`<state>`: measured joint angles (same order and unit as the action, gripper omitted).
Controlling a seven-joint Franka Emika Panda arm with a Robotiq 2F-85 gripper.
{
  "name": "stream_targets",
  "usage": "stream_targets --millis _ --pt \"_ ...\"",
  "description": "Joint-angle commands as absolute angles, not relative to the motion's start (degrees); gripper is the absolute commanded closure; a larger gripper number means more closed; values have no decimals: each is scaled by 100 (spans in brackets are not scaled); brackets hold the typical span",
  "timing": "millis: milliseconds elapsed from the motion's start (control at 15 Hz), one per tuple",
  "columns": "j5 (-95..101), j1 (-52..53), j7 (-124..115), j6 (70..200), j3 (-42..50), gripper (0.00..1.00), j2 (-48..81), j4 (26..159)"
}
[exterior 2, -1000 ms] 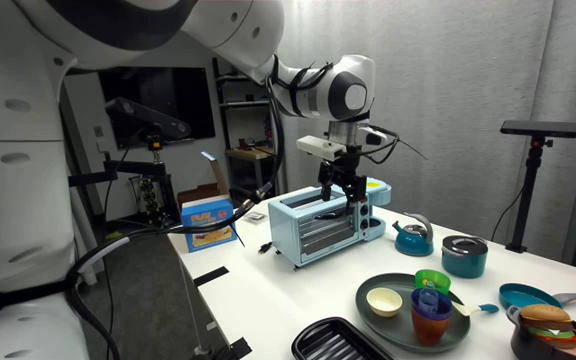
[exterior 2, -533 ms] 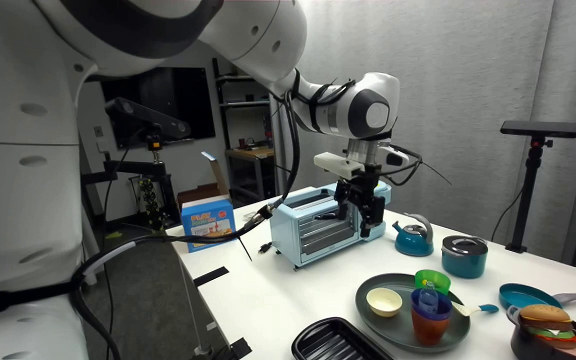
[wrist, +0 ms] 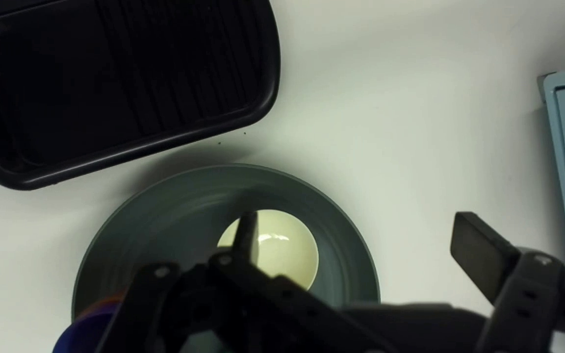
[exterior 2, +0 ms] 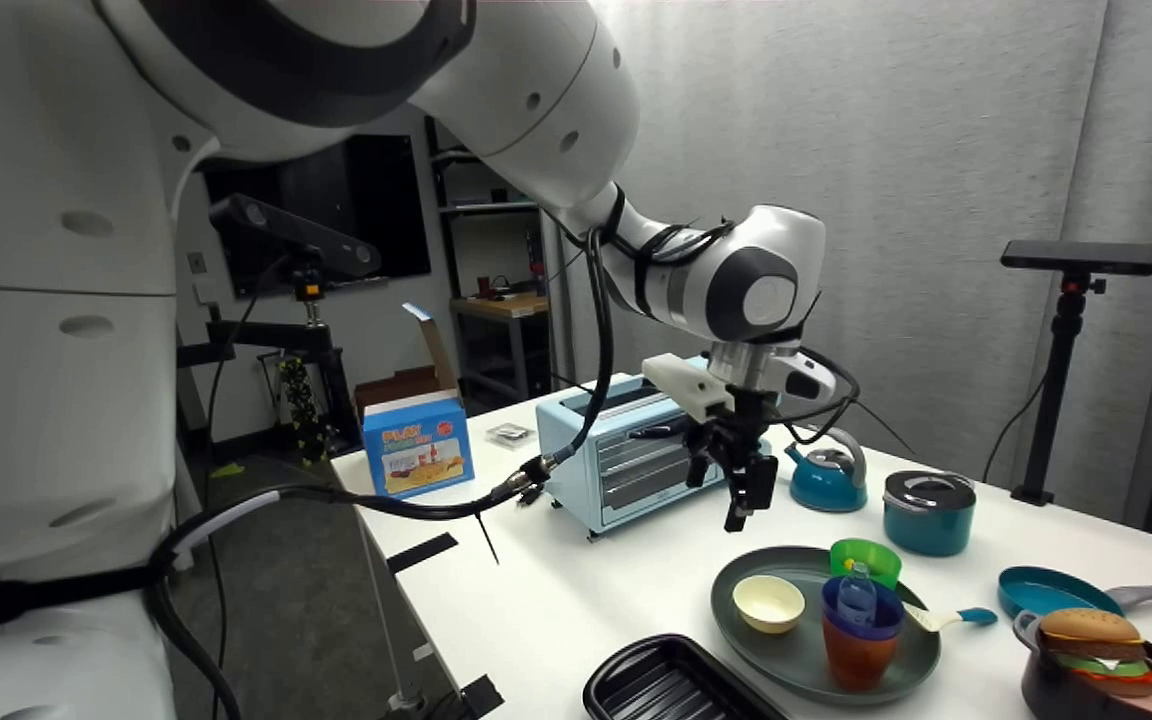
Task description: Put the white bowl in the blue cup
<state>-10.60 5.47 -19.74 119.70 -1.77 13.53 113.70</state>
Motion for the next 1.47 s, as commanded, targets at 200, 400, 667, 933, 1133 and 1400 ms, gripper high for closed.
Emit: stream_targets --millis 200,400,667,933,1133,1400 --pt "-1659 344 -2326 13074 -55 0 1192 12128" --pt "-1676 300 -2427 13467 13 0 1152 12424" --pt "-1544 311 -2625 13785 85 0 1144 12640" --pt "-1436 324 -2665 13973 128 0 1130 12756" --pt "-1359 331 -2675 14061 152 0 1111 12816" --pt "-1364 261 -2482 14224 184 0 1573 12497"
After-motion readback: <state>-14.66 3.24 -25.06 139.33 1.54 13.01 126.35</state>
